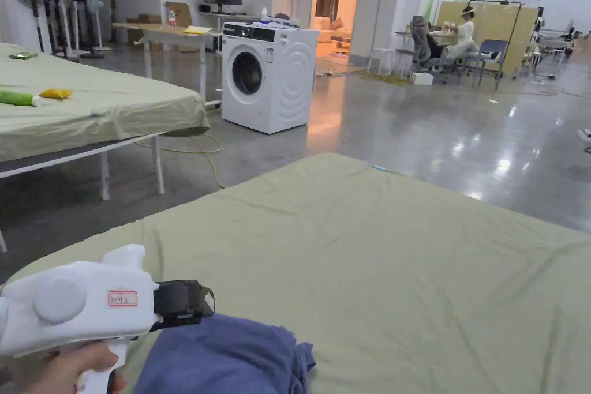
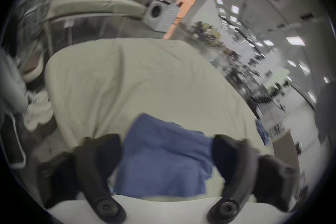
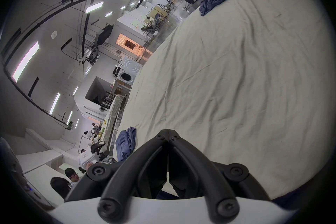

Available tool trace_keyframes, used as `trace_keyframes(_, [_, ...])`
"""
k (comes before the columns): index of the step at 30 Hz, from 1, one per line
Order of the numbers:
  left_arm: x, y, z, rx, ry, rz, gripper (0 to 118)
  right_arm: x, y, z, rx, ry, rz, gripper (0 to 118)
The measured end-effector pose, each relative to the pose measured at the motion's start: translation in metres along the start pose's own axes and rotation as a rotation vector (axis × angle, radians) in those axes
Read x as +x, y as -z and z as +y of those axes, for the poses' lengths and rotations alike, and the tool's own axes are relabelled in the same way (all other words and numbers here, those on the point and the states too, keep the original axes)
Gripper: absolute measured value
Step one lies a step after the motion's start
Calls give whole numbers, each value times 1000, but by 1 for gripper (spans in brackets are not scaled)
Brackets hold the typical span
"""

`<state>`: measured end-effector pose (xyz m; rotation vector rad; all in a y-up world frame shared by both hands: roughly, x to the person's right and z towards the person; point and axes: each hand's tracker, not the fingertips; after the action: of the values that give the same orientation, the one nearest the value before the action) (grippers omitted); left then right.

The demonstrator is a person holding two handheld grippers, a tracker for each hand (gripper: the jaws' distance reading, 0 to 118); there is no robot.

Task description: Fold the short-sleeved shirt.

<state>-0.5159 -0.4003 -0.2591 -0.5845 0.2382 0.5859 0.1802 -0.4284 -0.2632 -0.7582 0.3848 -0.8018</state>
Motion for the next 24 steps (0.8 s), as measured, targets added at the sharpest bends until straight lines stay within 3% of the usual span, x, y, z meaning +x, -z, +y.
trace_keyframes(1, [17, -2, -8, -28, 21, -29, 83, 2, -5, 0, 13, -8, -4, 3])
trace_keyframes(3, [47, 1, -29, -104, 13, -81, 3, 5, -14, -2, 28, -27, -5, 3])
trace_keyframes(6, [94, 11, -62, -205, 39, -250, 3, 13, -33, -4, 47, -64, -10, 3])
trace_keyframes(11, [212, 0, -123, -149, 315, -306, 3, 29, -79, -1, 154, -190, -103, 3])
trace_keyframes(15, [300, -18, -179, 20, 495, -340, 3, 34, -116, 1, 301, -346, -239, 3])
trace_keyframes(18, [346, -36, -218, 186, 584, -362, 3, 31, -141, 2, 445, -487, -281, 3])
trace_keyframes(21, [371, -57, -248, 376, 628, -375, 3, 23, -157, 4, 643, -648, -406, 3])
trace_keyframes(24, [382, -72, -259, 550, 667, -294, 3, 14, -163, 5, 832, -767, -484, 3])
